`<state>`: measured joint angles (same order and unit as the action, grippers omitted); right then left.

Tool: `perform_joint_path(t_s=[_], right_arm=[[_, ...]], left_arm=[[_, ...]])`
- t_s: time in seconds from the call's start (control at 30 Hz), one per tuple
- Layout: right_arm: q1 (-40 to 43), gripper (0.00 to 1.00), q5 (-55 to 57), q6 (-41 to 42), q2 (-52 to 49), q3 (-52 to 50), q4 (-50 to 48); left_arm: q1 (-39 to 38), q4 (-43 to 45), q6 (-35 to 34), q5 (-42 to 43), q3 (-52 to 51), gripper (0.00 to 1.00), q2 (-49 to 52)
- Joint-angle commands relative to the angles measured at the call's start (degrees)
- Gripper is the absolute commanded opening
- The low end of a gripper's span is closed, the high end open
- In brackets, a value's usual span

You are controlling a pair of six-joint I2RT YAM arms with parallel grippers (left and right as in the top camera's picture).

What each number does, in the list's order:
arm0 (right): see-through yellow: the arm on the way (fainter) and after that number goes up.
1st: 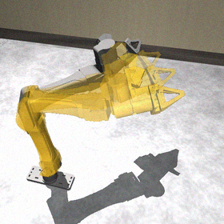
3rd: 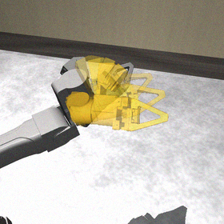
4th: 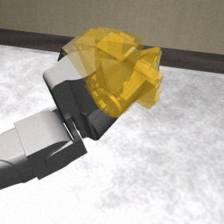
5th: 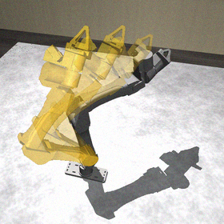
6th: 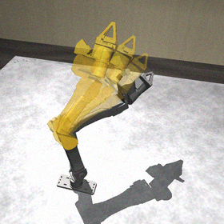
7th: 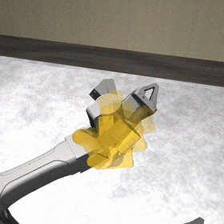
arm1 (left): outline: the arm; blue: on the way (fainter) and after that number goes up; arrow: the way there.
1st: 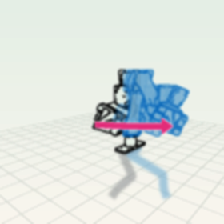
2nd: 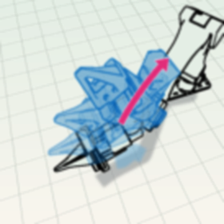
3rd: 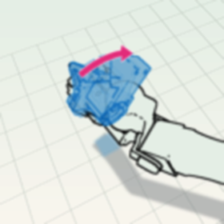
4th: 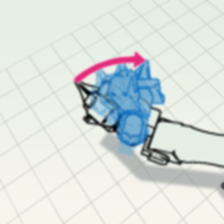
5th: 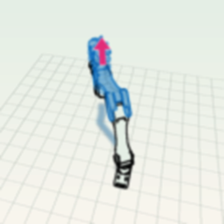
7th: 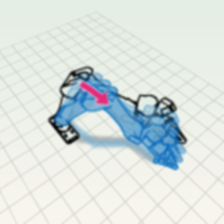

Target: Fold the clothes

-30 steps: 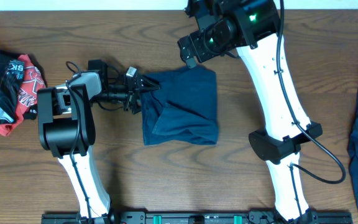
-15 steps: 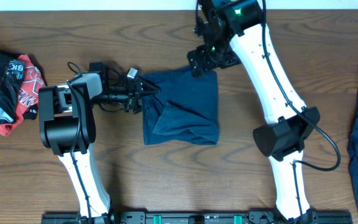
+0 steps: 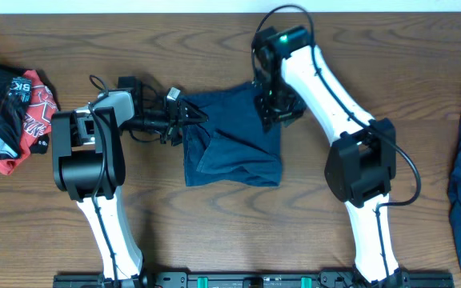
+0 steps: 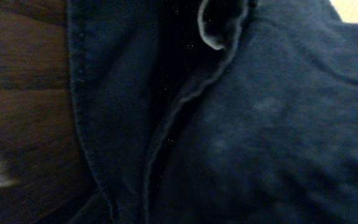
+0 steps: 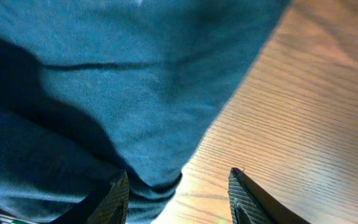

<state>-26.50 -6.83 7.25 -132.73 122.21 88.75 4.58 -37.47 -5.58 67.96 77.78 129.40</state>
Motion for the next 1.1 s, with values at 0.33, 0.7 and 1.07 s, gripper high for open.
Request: perform_joint_path(t_s=[0.33,0.7,1.07], right_arm=[[-4.4,0.60,-0.5,0.2,-0.6,-6.1,-5.0],[-4.6,0.01,-2.4,0.7,-3.4,-13.2,-7.6],[-4.9,0.01,-2.7,0.6,-3.4,-13.7,-8.6]], left_arm=[[-2.1,-4.3,0.9,-47.2,-2.5,0.71,5.7],[-8.2,-5.8,0.9,-50.7,-2.5,0.47,5.7],[-11.0,-8.2,0.9,-50.7,-2.5,0.75,5.7]])
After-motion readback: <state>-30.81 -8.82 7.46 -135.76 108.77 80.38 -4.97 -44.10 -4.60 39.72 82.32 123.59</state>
